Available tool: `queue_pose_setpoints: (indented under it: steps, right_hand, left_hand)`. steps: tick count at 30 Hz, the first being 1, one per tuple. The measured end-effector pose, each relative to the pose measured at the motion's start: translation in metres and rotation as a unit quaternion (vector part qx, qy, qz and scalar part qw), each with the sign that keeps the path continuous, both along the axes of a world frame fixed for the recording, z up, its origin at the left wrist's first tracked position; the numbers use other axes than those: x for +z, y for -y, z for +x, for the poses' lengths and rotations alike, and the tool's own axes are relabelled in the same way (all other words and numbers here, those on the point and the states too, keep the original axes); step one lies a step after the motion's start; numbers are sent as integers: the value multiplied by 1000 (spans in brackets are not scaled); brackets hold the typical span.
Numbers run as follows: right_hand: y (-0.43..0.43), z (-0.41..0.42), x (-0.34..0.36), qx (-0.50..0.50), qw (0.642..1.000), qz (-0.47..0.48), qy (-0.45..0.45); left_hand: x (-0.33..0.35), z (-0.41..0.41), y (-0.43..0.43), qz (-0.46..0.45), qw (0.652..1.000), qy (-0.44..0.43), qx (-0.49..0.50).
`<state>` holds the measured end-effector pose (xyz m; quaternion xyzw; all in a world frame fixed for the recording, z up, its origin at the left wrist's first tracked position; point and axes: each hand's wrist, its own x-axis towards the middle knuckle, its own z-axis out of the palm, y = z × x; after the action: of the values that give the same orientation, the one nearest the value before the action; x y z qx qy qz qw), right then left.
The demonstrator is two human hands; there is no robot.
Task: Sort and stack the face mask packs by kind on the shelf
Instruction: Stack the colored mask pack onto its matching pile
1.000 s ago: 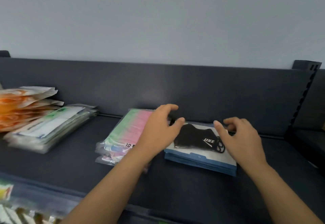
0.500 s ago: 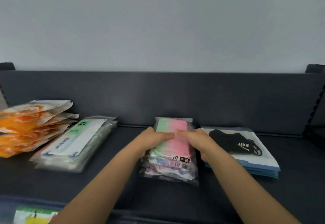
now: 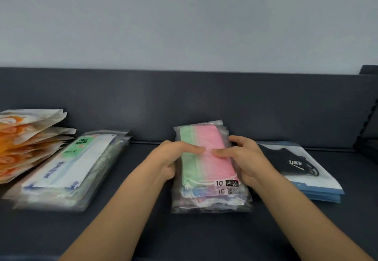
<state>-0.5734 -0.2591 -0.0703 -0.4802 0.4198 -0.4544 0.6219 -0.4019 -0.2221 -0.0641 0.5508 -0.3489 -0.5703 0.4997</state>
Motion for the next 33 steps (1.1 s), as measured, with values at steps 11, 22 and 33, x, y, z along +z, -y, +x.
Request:
queue_pose_setpoints:
  steps: [11,22,33]
  right_hand:
    - [-17,-5,13,-30,945,-318,72]
    - [-10,-2,-6,2,951,-307,-39]
    - [-8,-3,-2,-32,920,-387,-51]
  left_hand:
    - [11,-2,-11,-261,965,22,29]
    - [5,-12,-13,-300,951,66,29]
    - [1,-14,-4,-400,907,120,53]
